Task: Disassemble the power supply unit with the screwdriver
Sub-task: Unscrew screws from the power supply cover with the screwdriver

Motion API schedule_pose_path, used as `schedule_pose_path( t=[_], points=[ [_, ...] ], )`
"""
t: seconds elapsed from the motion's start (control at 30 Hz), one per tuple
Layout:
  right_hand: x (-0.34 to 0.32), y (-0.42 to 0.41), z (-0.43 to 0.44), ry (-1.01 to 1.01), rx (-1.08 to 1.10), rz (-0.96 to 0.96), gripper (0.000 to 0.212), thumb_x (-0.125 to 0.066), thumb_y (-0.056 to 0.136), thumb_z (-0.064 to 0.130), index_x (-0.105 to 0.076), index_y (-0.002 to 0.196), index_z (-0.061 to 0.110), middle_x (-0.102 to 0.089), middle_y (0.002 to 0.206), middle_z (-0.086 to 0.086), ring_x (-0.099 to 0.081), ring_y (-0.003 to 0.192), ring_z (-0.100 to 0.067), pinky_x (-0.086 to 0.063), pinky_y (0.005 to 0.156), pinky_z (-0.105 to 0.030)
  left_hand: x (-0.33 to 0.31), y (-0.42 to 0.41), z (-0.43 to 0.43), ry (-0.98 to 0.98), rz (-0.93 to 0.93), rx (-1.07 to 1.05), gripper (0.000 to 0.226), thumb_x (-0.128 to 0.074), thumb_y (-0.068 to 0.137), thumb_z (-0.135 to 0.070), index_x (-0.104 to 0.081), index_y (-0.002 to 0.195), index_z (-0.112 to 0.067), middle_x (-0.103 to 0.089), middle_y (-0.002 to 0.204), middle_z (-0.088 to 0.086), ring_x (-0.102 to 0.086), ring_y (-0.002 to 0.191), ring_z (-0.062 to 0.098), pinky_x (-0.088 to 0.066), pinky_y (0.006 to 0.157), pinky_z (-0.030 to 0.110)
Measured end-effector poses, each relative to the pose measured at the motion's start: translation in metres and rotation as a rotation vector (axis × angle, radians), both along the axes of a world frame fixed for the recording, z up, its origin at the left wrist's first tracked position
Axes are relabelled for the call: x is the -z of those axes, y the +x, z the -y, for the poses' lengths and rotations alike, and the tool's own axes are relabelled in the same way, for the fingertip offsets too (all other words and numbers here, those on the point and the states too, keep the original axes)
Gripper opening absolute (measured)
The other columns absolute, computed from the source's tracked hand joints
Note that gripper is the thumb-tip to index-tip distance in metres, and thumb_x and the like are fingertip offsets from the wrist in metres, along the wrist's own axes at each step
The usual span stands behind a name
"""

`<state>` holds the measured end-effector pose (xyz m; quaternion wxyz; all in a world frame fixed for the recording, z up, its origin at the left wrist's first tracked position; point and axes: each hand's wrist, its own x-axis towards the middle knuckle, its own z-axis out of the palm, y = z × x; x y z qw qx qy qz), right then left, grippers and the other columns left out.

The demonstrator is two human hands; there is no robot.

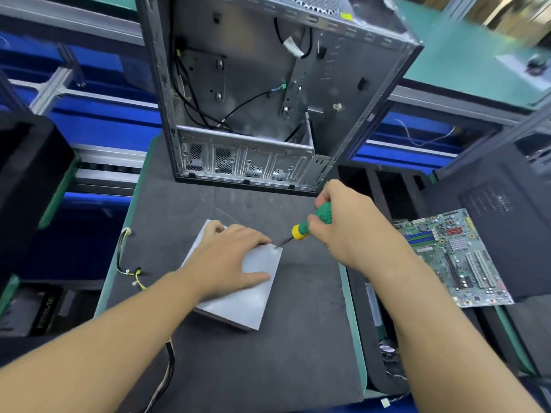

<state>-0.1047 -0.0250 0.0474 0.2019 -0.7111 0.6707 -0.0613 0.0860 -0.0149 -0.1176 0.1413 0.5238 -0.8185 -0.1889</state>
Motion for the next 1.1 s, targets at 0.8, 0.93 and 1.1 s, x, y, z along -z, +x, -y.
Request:
schedule_pose_path(
  t=[0.8,0.93,1.1],
  points=[
    [-0.017,-0.002,-0.025,0.137,-0.092,-0.046,0.02,-0.06,0.09,0.036,-0.05,0.092,0.018,-0.056,0.079,0.0,-0.051,0.056,-0.021,-0.043,0.049,-0.03,0.012,-0.01,-0.036,-0.148,-0.149,0.211,0.033,-0.07,0.076,-0.055,-0.068,0.104,-0.037,-0.054,0.128,-0.018,-0.051,0.12,0.007,-0.041,0.1,0.036],
    [-0.013,-0.004,-0.03,0.159,-0.101,-0.042,0.019,-0.061,0.088,0.037,-0.049,0.088,0.022,-0.055,0.075,0.002,-0.051,0.053,-0.021,-0.041,0.048,-0.03,0.009,-0.012,-0.035,-0.002,-0.261,0.129,0.02,-0.072,0.075,-0.054,-0.072,0.093,-0.045,-0.054,0.12,-0.028,-0.045,0.118,-0.002,-0.031,0.101,0.028],
    [-0.008,-0.008,-0.034,0.152,-0.095,-0.039,0.019,-0.06,0.09,0.036,-0.047,0.09,0.022,-0.052,0.078,0.003,-0.049,0.055,-0.019,-0.036,0.049,-0.029,0.006,-0.023,-0.034,0.05,-0.281,0.05,0.003,-0.076,0.079,-0.045,-0.074,0.08,-0.047,-0.058,0.109,-0.03,-0.042,0.114,-0.002,-0.026,0.096,0.029]
  ],
)
